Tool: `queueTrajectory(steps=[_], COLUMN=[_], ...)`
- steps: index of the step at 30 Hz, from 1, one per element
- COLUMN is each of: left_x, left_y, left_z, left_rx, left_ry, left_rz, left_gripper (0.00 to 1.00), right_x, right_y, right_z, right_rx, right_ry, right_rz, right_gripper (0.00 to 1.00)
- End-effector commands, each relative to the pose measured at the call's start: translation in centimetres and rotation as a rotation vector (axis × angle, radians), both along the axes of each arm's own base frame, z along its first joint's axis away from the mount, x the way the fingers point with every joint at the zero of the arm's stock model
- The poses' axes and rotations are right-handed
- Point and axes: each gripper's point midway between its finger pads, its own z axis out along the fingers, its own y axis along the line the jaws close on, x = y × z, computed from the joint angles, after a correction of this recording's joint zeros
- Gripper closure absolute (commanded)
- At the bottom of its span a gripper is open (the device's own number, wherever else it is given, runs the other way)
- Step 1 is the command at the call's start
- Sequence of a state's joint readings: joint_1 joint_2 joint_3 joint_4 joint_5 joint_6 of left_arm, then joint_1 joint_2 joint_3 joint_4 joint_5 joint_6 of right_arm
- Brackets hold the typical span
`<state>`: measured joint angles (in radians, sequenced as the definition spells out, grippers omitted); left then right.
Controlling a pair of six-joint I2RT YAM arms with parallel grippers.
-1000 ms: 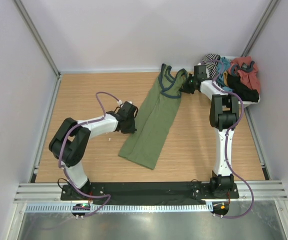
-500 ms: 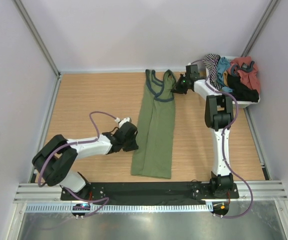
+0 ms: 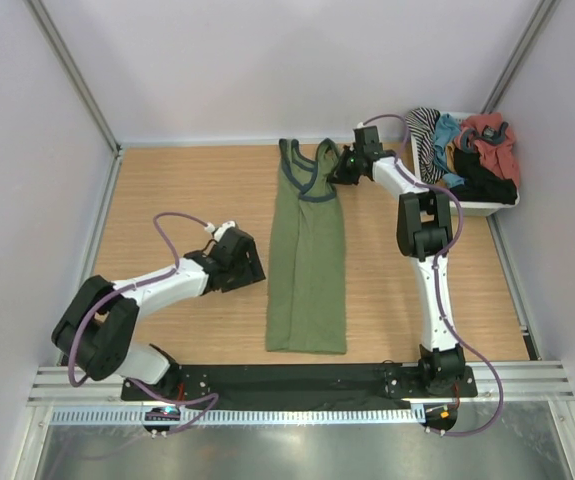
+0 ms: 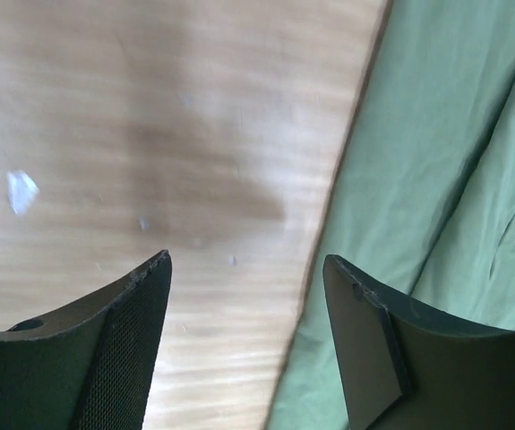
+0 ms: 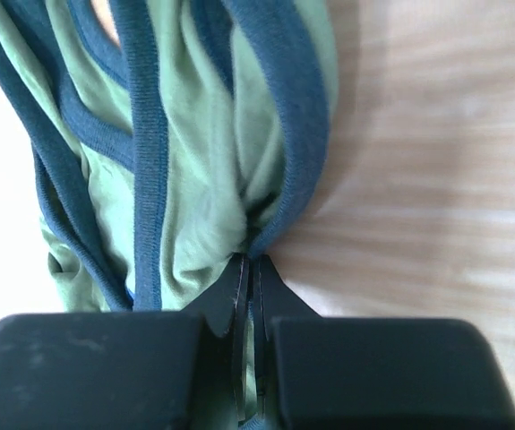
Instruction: Fold and stack the tank tops
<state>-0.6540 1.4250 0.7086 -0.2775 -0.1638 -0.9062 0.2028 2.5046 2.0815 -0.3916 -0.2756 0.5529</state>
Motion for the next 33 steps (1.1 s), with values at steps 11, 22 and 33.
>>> queueTrajectory(steps=[11, 22, 33], left_x=[12.0, 10.6, -0.8], left_y=[-1.1, -0.2, -2.8], left_z=[4.5, 6.6, 3.5], left_rx=[-0.052, -0.059, -0.025], left_ry=[-0.062, -0.146, -0.074], left_rz=[-0.006, -0.023, -0.181], left_gripper=[0.36, 0.35, 0.34], right_x=[3.4, -0.1, -21.6], right_y=[-1.7, -2.3, -2.6], right_z=[1.4, 9.1, 7.5], right_rx=[-0.057, -0.066, -0.171], right_ry=[-0.076, -0.202, -0.076], right_rz=[-0.062, -0.026, 0.010], right_gripper=[0.50, 0.35, 0.51])
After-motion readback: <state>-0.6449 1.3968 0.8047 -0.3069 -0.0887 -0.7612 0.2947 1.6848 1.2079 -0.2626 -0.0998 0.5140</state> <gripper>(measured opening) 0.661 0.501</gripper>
